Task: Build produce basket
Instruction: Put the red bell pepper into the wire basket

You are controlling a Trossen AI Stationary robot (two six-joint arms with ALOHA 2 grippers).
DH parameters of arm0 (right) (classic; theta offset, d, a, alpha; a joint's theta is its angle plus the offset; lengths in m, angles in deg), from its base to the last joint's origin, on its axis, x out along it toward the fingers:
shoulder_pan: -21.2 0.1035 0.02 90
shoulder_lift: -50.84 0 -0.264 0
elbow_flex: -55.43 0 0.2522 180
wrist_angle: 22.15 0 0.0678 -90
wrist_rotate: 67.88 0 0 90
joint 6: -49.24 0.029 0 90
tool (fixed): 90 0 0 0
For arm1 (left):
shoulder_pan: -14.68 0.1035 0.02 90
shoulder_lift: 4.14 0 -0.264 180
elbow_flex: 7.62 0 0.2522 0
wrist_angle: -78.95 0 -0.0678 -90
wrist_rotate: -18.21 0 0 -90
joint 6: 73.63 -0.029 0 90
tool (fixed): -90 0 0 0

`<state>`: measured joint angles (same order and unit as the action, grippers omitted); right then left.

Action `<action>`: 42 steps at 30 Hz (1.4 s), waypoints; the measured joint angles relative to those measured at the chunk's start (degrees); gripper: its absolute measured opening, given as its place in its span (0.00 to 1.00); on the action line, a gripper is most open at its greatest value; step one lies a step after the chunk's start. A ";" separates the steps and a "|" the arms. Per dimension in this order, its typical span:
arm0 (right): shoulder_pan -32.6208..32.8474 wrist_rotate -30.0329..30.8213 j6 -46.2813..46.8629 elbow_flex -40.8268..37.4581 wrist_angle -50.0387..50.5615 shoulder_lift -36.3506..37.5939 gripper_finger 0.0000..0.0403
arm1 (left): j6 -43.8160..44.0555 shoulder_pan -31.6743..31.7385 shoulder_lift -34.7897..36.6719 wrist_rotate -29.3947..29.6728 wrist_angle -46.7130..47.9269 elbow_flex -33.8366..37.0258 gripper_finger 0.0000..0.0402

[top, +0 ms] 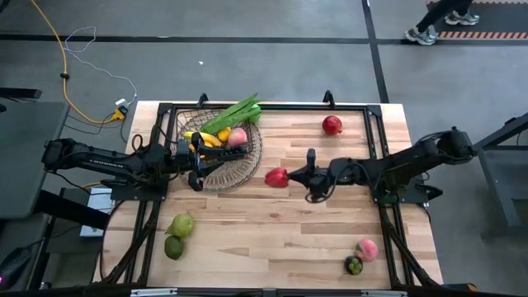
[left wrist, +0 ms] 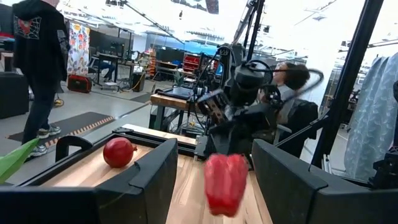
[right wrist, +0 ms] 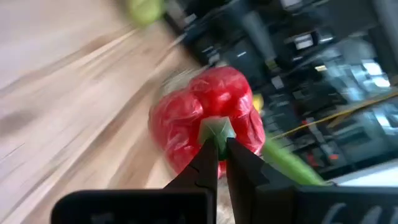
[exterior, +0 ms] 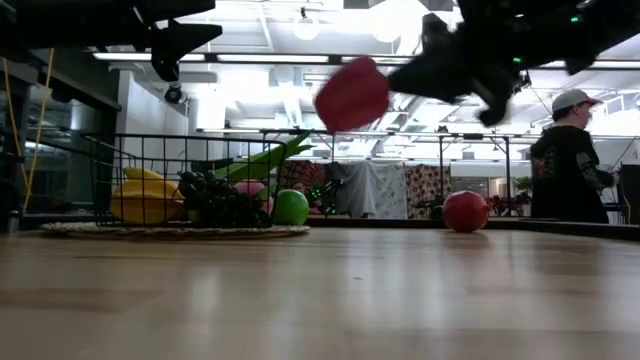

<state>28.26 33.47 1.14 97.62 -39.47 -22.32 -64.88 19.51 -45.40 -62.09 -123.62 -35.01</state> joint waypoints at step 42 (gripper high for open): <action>-14.57 1.67 43.30 32.68 -2.52 -33.12 0.04 | -0.83 0.01 0.00 -0.02 -0.48 0.02 0.49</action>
<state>13.69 35.15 44.44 130.30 -41.99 -55.44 -65.71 19.52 -45.40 -62.11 -124.10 -34.99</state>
